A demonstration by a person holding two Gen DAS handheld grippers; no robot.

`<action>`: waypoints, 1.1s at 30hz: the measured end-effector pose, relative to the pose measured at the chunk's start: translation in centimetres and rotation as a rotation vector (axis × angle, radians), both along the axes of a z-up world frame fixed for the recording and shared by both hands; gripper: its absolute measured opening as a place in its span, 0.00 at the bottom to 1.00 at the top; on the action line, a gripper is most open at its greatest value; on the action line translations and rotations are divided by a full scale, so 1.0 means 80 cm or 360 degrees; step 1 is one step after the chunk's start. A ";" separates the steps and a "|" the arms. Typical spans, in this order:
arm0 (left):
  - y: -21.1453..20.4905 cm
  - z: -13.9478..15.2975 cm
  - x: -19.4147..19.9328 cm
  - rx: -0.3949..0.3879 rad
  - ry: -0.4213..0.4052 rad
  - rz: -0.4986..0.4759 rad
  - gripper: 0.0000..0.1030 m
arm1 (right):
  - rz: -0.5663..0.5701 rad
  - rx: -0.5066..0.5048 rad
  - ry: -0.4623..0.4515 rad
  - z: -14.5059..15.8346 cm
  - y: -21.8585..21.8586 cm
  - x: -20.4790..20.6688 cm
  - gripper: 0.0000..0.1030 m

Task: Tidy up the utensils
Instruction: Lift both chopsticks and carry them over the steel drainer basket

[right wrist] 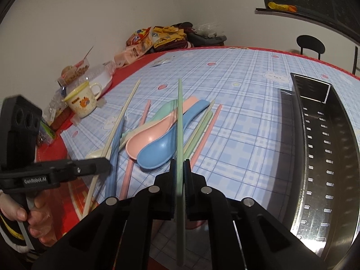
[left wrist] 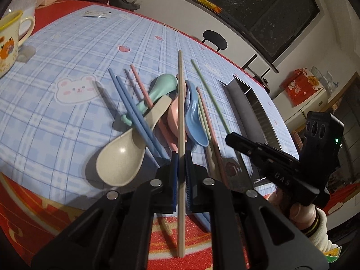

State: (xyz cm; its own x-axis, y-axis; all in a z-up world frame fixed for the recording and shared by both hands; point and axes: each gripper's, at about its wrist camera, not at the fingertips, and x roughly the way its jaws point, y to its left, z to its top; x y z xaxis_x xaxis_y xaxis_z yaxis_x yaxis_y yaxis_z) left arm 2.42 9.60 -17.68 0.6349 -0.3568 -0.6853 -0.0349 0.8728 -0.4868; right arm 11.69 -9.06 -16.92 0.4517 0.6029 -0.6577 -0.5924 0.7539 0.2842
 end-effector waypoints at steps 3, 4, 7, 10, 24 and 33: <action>0.002 0.000 -0.002 -0.0014 -0.0002 0.0012 0.10 | -0.0022 0.0041 -0.0009 0.002 -0.006 0.000 0.07; 0.002 0.001 -0.003 -0.0014 -0.0004 0.0014 0.10 | -0.0028 0.0045 -0.0017 0.003 -0.006 -0.001 0.07; 0.003 0.006 -0.005 -0.0014 -0.0027 0.0018 0.10 | -0.0052 0.0035 -0.0046 0.005 -0.007 -0.004 0.07; -0.003 0.016 -0.002 0.0007 -0.0056 0.0012 0.10 | -0.0090 0.0063 -0.0072 0.009 -0.014 -0.006 0.07; -0.098 0.070 0.058 -0.0022 -0.0203 -0.0280 0.10 | -0.0583 0.0304 -0.0174 0.044 -0.151 -0.010 0.07; -0.191 0.068 0.128 -0.0235 -0.0182 -0.0411 0.10 | -0.0812 0.0279 -0.0149 0.022 -0.215 0.005 0.07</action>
State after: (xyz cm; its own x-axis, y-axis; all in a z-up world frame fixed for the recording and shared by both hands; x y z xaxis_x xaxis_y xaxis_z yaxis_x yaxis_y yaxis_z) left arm 12.67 -5.66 -12.21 0.5805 -0.6066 -0.5432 0.2411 0.7652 -0.5969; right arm 12.06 -26.24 -15.17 0.7672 0.3890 -0.5100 -0.1927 0.8982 0.3952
